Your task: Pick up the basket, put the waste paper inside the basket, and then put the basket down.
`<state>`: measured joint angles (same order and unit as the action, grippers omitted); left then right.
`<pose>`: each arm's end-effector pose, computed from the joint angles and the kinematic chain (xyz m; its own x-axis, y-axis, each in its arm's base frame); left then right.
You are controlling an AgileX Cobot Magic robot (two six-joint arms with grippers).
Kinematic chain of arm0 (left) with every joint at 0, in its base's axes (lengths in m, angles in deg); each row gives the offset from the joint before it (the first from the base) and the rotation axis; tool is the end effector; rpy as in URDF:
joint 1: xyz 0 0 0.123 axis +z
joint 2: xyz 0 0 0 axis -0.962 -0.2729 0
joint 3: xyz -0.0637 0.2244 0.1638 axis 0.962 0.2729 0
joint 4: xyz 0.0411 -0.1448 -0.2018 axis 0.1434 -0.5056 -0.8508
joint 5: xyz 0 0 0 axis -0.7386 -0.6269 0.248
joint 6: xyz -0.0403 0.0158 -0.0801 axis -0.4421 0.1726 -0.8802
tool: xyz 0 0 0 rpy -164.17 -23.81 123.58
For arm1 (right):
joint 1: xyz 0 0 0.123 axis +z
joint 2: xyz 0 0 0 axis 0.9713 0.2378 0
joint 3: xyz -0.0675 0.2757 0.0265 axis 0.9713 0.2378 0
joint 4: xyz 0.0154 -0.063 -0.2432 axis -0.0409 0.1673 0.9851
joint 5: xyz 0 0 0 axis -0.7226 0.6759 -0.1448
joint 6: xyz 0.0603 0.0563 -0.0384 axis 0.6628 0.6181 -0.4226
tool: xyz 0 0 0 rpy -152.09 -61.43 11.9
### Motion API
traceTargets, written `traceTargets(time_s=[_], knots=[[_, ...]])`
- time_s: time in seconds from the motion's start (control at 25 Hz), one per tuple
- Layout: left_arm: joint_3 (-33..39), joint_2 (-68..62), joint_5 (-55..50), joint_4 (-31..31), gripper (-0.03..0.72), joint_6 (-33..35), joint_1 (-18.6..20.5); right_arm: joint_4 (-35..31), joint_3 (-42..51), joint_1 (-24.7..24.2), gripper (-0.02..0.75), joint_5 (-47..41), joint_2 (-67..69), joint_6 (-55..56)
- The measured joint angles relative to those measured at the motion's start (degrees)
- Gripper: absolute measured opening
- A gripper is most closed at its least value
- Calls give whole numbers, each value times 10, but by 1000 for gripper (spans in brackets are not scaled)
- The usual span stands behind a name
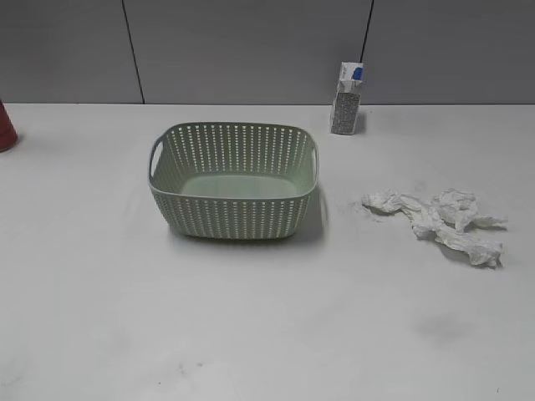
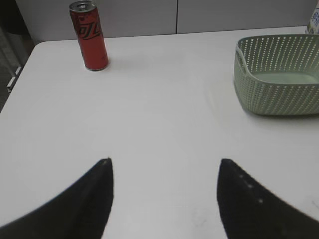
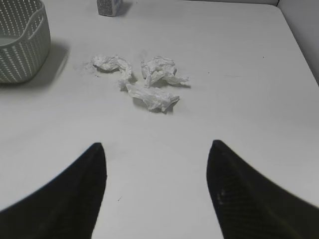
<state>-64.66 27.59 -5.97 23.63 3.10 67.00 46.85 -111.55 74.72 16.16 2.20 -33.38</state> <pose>-0.0055 -0.0056 0.2797 -0.4192 0.0703 -0.9052 0.1927 0.9812 -0.0130 0.0078 0.0130 0.2651 -0.4027 -0.0536 -0.9138 -0.1331 0.9911 0.0005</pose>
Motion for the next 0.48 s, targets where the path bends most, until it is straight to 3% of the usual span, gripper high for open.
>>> traceTargets(time_s=[0.48], knots=[[0,0,0,0,496,0,0,0,0,0,507,0,0,0]])
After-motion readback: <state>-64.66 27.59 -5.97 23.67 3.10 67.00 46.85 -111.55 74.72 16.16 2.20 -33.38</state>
